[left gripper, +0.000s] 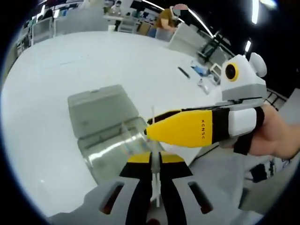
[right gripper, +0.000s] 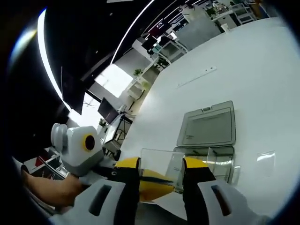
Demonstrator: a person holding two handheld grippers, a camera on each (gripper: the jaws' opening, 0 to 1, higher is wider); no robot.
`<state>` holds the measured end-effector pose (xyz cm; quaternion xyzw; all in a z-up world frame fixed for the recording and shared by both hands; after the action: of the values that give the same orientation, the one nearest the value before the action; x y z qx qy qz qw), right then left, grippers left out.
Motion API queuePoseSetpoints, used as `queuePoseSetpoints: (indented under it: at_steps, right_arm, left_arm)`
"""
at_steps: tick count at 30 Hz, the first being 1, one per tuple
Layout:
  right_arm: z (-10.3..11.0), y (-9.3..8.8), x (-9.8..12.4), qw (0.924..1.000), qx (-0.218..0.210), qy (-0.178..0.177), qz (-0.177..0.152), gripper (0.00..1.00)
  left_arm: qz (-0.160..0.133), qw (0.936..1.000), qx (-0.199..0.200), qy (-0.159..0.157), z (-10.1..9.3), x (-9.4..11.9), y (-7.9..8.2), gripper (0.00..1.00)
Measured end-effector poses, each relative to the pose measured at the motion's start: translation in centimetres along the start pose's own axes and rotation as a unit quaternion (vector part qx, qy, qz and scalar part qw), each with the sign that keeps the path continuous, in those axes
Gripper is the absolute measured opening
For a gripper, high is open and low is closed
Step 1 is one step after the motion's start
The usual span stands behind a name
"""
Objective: Insert the divider into the dual guide fixture by aligning both edges with the guide slots and pushing it downward to the bottom, including one-sided entry, uneven engagement, binding, and posture correction.
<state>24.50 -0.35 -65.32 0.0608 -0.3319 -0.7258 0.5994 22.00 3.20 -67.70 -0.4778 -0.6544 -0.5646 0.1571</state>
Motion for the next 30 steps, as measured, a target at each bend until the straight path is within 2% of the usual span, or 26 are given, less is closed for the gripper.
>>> queuePoseSetpoints:
  at_steps: [9,13,16,20,25,30]
  right_arm:
    - [0.2,0.3,0.8,0.9996,0.006,0.025,-0.014,0.33]
    - [0.4,0.4,1.2,0.9990,0.020,0.035,-0.021,0.33]
    - [0.5,0.2,1.4,0.9985,0.030,0.042,-0.018,0.32]
    - [0.8,-0.1,1.7,0.9978,0.042,0.050,-0.015,0.32]
    - [1.0,-0.5,1.9,0.9964,0.060,0.059,-0.006,0.31]
    - [1.2,-0.8,2.0,0.9955,0.067,0.066,-0.002,0.31]
  left_arm:
    - [0.025,0.9993,0.027,0.001,1.4,0.8,0.0,0.01]
    - [0.050,0.9976,0.047,0.008,2.2,0.7,-0.3,0.01]
    - [0.070,0.9948,0.075,0.005,2.8,0.7,-0.4,0.01]
    - [0.088,0.9922,0.087,0.006,3.3,0.8,-0.5,0.01]
    - [0.110,0.9845,0.137,-0.003,4.1,1.1,-0.2,0.01]
    - [0.134,0.9791,0.153,0.008,4.8,1.1,-0.5,0.01]
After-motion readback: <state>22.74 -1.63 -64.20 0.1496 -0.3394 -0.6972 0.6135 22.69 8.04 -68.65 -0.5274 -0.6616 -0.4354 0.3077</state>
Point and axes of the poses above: the point that each gripper's makers call its tool centre point, and the gripper's own axes: x roughly backward along the fingers, z roughly to its left, y roughly out of its top, the point moved 3 cm from there along x, roughly backward along the fingers, and after that the axes turned 9 degrees about y, right-handed, at the moved point
